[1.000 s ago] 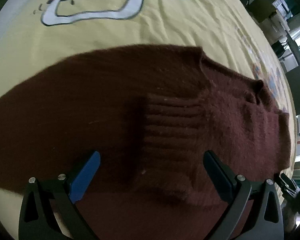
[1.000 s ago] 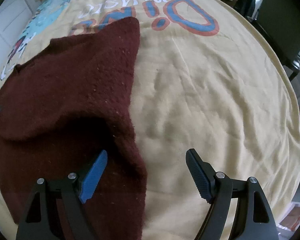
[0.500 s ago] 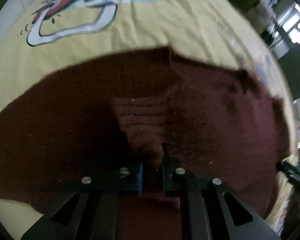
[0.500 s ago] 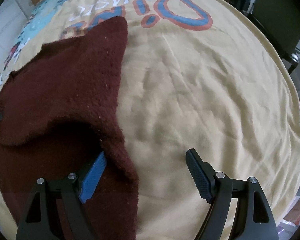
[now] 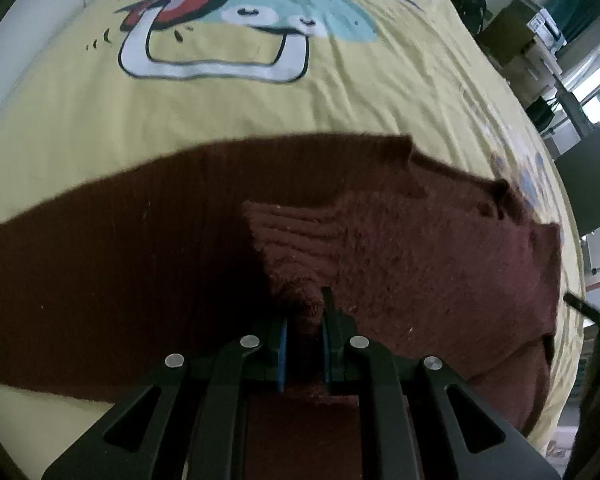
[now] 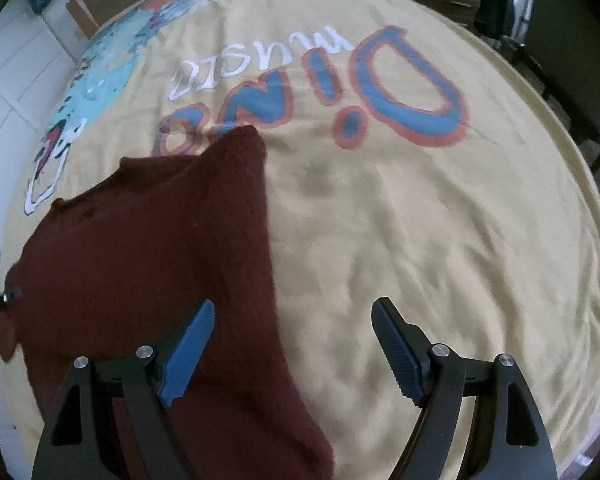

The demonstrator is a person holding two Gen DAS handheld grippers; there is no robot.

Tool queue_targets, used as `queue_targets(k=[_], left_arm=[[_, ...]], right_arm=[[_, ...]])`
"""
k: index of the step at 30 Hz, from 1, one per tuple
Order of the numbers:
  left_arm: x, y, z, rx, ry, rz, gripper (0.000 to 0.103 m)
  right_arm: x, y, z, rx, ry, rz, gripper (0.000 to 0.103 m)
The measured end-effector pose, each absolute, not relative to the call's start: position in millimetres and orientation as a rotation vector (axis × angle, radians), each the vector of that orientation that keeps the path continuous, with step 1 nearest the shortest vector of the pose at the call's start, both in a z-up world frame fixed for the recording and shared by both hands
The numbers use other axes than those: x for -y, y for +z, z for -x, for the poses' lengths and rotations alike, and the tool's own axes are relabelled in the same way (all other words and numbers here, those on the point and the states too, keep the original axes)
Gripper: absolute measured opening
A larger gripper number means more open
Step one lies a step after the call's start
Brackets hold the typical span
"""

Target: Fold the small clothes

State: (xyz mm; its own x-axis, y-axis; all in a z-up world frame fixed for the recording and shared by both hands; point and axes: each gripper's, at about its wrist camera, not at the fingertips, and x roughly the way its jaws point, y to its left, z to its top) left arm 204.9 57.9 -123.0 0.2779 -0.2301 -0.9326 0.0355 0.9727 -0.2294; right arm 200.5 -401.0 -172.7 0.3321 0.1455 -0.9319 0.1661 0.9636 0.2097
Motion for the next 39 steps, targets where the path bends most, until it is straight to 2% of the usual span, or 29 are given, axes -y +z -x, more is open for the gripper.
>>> queue_targets(k=[3, 4, 5, 7, 8, 10, 20, 23, 25, 26, 27, 28, 29, 31, 34, 37, 39], left_arm=[[-58, -131, -202, -1.292, -0.176, 0.161, 0.011], [-59, -133, -202, -1.294, -0.175, 0.162, 0.011], [-60, -134, -201, -1.296, -0.175, 0.164, 0.011], [-59, -137, -201, -1.301, -0.175, 0.157, 0.011], [-58, -137, -201, -1.300, -0.174, 0.148, 0.011], [-55, -138, -200, -1.294, -0.171, 0.127, 0.011], [-55, -151, -198, -1.281, -0.145, 0.112, 0.014], [-48, -150, -197, -1.272, -0.135, 0.061, 0.023], [-47, -148, -197, -1.294, -0.107, 0.058, 0.041], [-45, -144, -198, -1.299, -0.108, 0.064, 0.050], [-44, -141, -198, -1.295, -0.110, 0.061, 0.075], [-43, -136, -197, -1.281, -0.110, 0.050, 0.097], [-41, -131, -196, -1.256, -0.110, 0.035, 0.102], [-37, -118, -193, -1.200, -0.106, -0.001, 0.102], [-28, -104, -191, -1.135, -0.078, -0.053, 0.102], [-14, -99, -185, -1.087, -0.093, -0.060, 0.102], [-2, -99, -182, -1.066, -0.116, -0.079, 0.102]], right_arm=[[387, -188, -217, -1.296, 0.017, -0.265, 0.081], [381, -194, -220, -1.326, 0.006, -0.234, 0.076], [375, -198, -222, -1.339, -0.001, -0.204, 0.057], [369, -202, -221, -1.346, 0.021, -0.191, 0.036], [367, -202, -220, -1.344, 0.019, -0.196, 0.027], [368, -199, -218, -1.327, -0.011, -0.192, 0.020], [375, -206, -212, -1.339, -0.077, -0.211, 0.020], [368, -203, -215, -1.315, -0.060, -0.201, 0.027], [362, -199, -212, -1.296, -0.053, -0.187, 0.029], [360, -196, -210, -1.285, -0.052, -0.179, 0.038], [357, -193, -208, -1.277, -0.054, -0.166, 0.045], [353, -188, -206, -1.261, -0.064, -0.143, 0.060], [353, -185, -205, -1.245, -0.067, -0.132, 0.069], [348, -171, -202, -1.190, -0.052, -0.122, 0.070], [340, -153, -195, -1.126, -0.038, -0.098, 0.085], [319, -135, -193, -1.075, 0.004, -0.073, 0.089], [301, -130, -191, -1.055, 0.041, -0.061, 0.103]])
